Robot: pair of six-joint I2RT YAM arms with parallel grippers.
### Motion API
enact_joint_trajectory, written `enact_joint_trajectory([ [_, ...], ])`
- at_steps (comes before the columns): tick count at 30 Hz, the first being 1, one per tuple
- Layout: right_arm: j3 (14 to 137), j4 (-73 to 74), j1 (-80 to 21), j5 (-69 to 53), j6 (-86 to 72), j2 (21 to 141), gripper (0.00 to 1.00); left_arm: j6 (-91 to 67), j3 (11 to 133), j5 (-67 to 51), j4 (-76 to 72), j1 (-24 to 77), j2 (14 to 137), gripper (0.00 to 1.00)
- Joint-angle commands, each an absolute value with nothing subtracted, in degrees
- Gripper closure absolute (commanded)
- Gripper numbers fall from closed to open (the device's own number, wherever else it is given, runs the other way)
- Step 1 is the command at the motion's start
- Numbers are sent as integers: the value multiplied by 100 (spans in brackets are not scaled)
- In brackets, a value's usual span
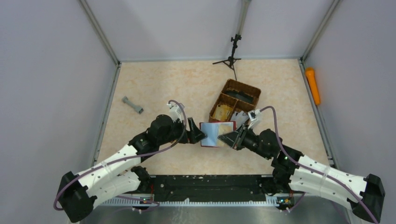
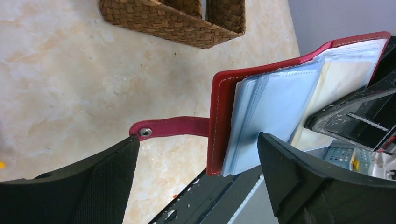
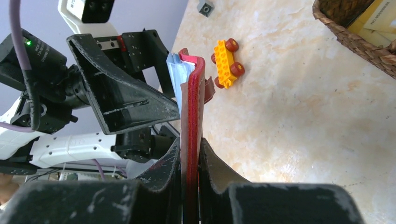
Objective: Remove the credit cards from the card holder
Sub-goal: Remove the credit card from the card holder.
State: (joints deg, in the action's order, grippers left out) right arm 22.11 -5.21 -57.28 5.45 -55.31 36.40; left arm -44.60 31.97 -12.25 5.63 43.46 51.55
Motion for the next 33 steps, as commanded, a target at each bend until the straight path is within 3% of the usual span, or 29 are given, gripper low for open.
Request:
enact_joint_trajectory([
  [1,2269,-970,-5768,289,-5551,3689,100,-3962,3501,-972,748,4311,4815,1],
  [10,2339,-1047,-5766,166,-5473,3828,100,-3361,4027,-594,1510,4307,4303,1],
  [13,2362,-1077,-5767,109,-5470,3902,100,-3267,4020,-959,1279,4298,4215,1],
  [33,2218,-1779,-5768,-120,-5692,3886,100,-3718,3864,-2128,377,4298,5185,1],
])
